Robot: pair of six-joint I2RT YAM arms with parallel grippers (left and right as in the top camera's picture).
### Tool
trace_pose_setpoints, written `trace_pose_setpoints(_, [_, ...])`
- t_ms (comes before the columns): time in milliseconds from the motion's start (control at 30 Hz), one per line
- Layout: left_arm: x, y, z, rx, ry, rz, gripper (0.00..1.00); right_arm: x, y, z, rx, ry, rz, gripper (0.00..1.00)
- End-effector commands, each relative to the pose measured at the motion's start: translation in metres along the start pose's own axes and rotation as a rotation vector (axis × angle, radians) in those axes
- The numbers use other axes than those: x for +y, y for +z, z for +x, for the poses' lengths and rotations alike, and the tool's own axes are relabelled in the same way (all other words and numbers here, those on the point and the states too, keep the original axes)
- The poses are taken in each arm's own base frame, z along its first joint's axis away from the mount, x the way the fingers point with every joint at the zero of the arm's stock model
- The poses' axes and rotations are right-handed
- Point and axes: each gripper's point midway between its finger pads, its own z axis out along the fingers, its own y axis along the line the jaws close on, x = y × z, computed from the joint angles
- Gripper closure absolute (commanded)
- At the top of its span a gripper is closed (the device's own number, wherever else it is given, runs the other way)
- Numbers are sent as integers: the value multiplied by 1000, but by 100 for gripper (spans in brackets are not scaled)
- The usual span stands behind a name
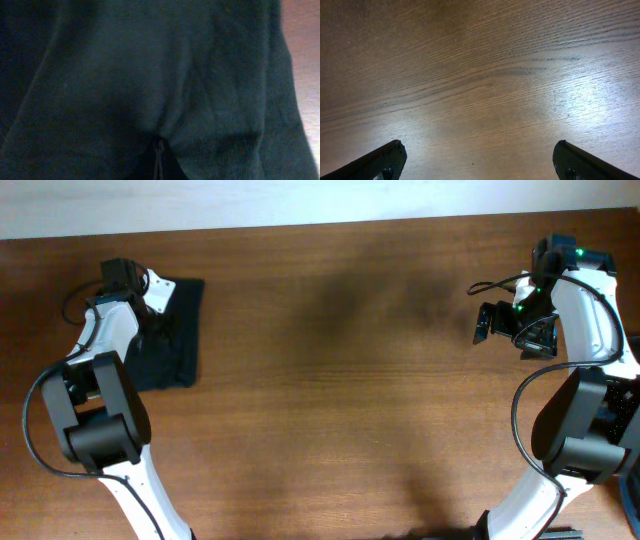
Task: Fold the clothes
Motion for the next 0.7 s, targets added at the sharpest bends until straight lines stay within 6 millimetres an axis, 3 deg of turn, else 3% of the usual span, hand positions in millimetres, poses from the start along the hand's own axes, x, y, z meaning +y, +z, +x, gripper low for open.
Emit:
trace_pose_setpoints(0, [13,59,75,212,4,-53,100,-1,-15,-3,-48,-9,8,1])
trace_pose_setpoints(200, [53,61,86,198,2,-134,100,-1,-15,-3,-48,-9,8,1])
trace_pose_setpoints(467, [98,55,125,232,19,-150,100,-1,-15,-3,-48,-9,8,1])
trace_pose_setpoints(667, [120,51,148,259,101,-147,100,-1,-15,-3,-48,-9,8,1])
